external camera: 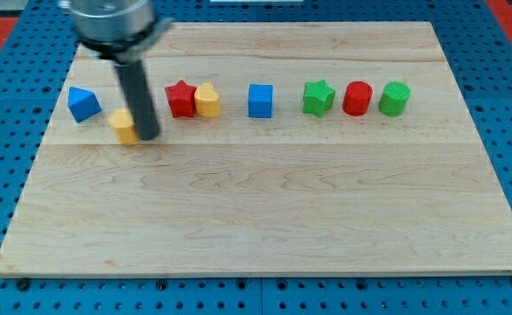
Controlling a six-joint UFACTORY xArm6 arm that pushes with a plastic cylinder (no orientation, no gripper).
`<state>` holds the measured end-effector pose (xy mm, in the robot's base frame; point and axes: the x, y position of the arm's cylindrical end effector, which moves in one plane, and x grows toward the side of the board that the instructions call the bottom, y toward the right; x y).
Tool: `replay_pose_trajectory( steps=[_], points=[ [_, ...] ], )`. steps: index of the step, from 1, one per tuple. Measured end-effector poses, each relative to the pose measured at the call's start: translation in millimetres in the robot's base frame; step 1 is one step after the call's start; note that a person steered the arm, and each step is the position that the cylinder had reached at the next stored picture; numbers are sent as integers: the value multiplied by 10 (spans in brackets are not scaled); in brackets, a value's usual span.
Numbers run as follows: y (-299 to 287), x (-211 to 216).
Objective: Push the hexagon to the right side of the triangle
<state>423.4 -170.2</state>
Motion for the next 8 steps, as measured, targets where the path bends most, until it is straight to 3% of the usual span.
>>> replay_pose_trajectory(
  steps=[2,3,4,6,8],
  points=[
    [-281,220],
    [-1077,220],
    [-1091,120],
    [-273,93],
    [-254,-226]
  ],
)
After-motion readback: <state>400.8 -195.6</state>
